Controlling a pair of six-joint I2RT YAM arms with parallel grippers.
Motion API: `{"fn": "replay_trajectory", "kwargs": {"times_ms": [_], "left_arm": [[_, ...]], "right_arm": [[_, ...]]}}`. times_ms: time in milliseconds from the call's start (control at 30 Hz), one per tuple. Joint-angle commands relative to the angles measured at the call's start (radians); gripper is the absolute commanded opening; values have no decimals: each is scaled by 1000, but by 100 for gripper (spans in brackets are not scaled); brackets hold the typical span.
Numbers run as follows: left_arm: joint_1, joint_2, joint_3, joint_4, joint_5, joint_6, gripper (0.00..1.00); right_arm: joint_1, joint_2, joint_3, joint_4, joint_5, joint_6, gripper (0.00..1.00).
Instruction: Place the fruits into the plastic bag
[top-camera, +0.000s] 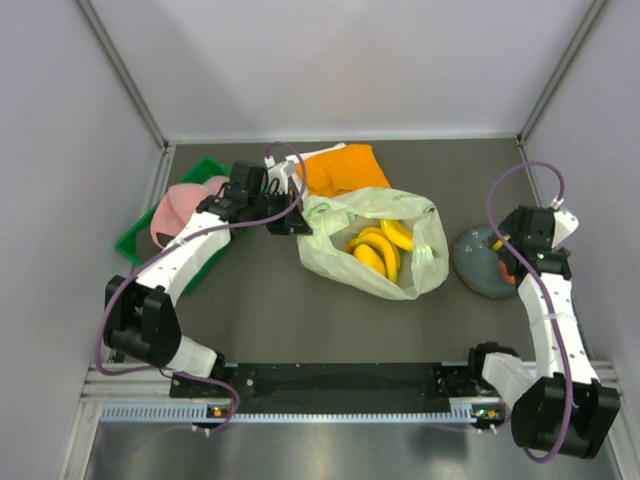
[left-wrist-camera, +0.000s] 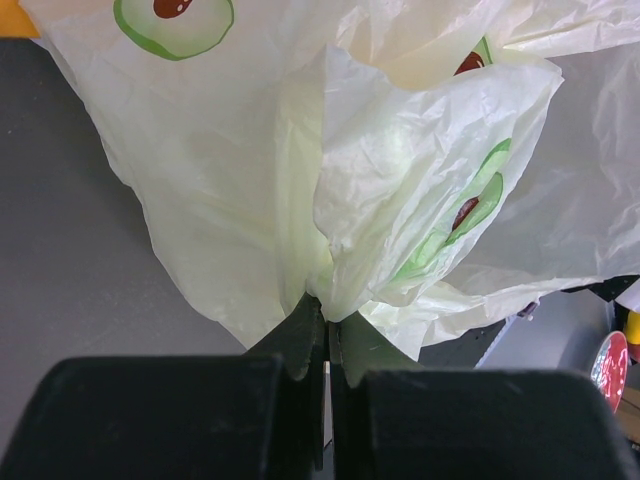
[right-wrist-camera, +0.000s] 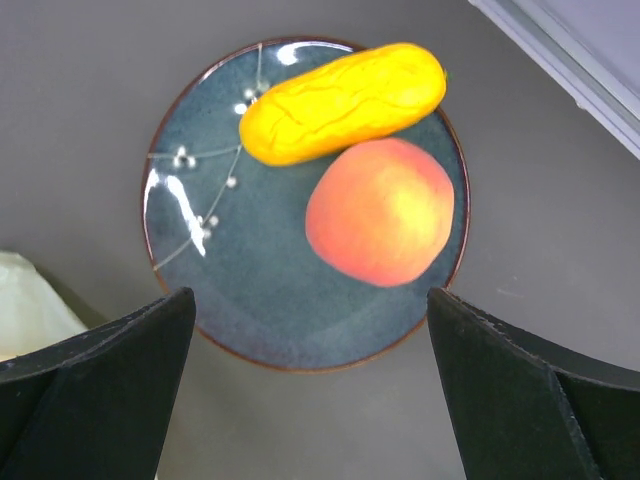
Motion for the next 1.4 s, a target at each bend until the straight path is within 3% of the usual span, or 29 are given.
{"fn": "replay_trajectory", "kwargs": {"times_ms": [0,1000,1367], "left_arm": [[-4,-12,24,13,9,8,0],[-4,-15,33,-5,-2,17,0],[-4,-17,34,-7,0,17,0]], "right_arm": [[-17,25,-23,99,50,26,99],[-57,270,-52,194,153,26,98],[-58,304,-78,209,172,20,85]]}}
